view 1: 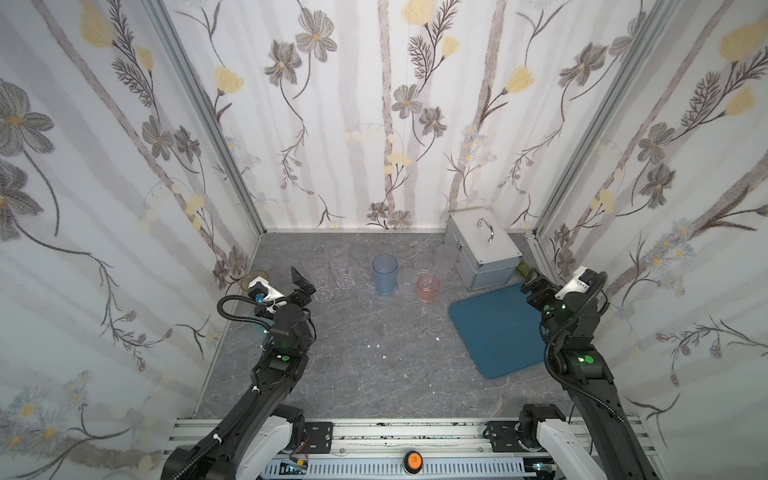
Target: Place the glasses into the tray
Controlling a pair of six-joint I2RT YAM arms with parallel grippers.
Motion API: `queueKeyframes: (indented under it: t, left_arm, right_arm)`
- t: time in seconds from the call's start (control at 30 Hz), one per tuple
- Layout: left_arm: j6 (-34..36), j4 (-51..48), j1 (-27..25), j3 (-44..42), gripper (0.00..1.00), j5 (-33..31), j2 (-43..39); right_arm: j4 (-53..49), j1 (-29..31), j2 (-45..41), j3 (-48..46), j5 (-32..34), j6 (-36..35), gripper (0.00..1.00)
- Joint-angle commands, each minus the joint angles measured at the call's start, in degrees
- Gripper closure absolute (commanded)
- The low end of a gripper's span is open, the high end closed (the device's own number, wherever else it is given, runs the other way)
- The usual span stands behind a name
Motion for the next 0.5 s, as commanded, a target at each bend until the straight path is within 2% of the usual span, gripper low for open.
queueKeyframes:
  t: [0.0, 0.13, 0.27, 0.3, 0.37, 0.47]
  left_arm:
    - [-7.74, -3.90, 2.50, -1.85, 0.00, 8.07, -4.11]
    - [-6.36, -9.74, 3.43, -0.13, 0.00, 8.14, -7.59]
    - [-3.35, -22.11, 2.03, 7.91, 0.00, 12.30, -2.79]
    - [-2.14, -22.31, 0.56, 8.16, 0.00, 13.09, -2.20]
    - [-1.01, -22.31, -4.86, 8.23, 0.00, 10.68, -1.53]
    - [0.41, -24.07, -12.90, 10.57, 0.00, 6.95, 1.46]
  right_arm:
    - [-6.59, 4.75, 2.47, 1.96, -2.52, 2.33, 0.13]
    - [-10.51, 13.98, 4.31, 4.19, 3.74, 2.56, 0.14]
    - [-13.72, 21.10, 6.51, 8.15, 5.22, 1.47, 0.20]
    - [-15.03, 22.39, 7.22, 9.50, 5.93, 0.93, 0.22]
    - [-17.14, 23.68, 9.49, 10.61, 5.92, 0.37, 0.28]
    - [-17.27, 24.14, 13.06, 8.61, 1.68, 2.01, 0.33]
